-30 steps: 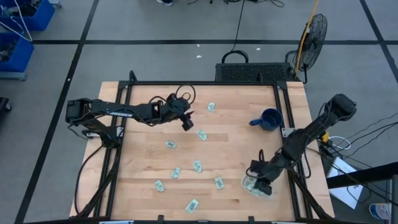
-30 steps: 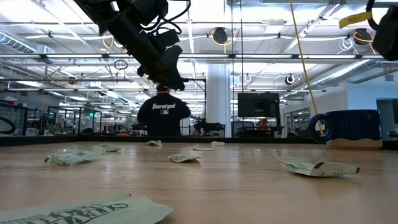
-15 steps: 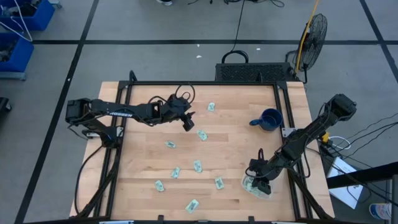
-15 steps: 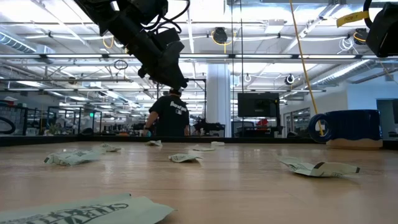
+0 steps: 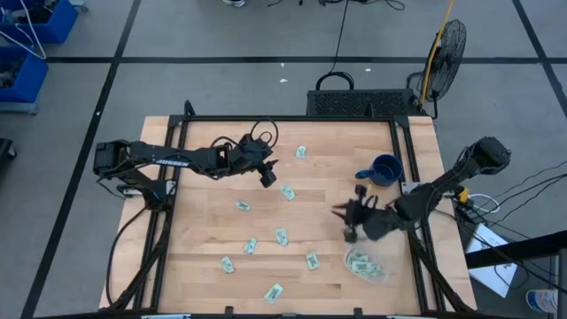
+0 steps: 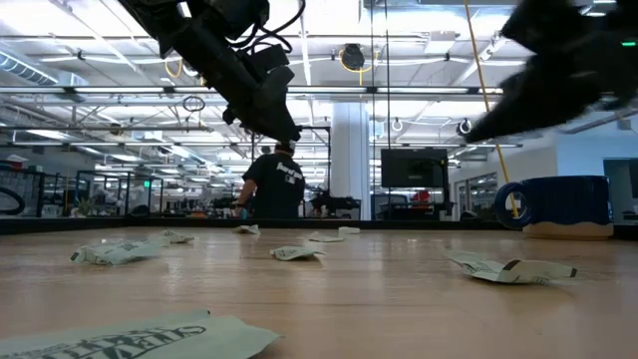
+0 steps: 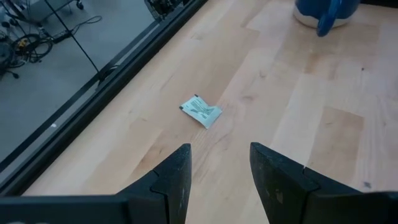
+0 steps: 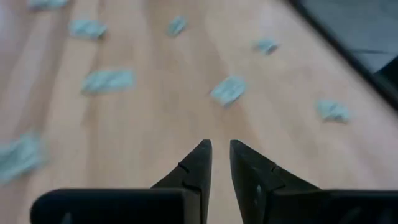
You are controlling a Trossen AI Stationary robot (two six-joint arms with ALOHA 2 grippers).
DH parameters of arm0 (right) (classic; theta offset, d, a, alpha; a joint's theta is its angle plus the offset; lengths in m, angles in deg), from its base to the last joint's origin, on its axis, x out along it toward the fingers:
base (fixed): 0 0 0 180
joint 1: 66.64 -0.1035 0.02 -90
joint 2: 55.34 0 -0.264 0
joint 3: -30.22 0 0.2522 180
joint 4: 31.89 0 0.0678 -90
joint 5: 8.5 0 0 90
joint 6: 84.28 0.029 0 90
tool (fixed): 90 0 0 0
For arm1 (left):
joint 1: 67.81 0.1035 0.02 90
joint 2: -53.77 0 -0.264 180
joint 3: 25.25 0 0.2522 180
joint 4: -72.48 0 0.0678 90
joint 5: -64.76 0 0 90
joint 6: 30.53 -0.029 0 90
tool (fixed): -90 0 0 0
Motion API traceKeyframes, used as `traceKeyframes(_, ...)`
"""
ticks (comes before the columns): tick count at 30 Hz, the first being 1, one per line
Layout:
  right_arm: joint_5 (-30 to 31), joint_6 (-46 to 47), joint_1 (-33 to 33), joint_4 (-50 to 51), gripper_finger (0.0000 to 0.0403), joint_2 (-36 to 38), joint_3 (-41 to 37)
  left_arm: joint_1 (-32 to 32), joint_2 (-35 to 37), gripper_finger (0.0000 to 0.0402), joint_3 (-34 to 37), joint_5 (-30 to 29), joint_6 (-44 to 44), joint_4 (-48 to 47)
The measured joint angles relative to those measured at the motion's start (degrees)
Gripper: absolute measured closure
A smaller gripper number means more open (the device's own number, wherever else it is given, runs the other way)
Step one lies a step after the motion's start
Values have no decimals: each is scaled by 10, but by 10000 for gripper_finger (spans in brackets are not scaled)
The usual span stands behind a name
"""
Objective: Pick and place Stevia / Truvia into bins
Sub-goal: Put the stevia packet into the transparent container
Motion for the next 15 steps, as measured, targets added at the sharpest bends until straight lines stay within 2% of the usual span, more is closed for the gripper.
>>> traceKeyframes(2,-38,-42,50,-56,344,-3,0,3,0,231,0,0,0,-2)
traceKeyframes(7,-189,-154,158,-156,323,-25,0,19,0,231,0,-6,5,-24)
traceKeyframes(10,-201,-195,206,-159,300,-40,0,33,0,231,0,-31,26,-65)
traceKeyframes(15,-246,-180,267,-177,261,-76,0,53,-15,231,1,-41,77,-140)
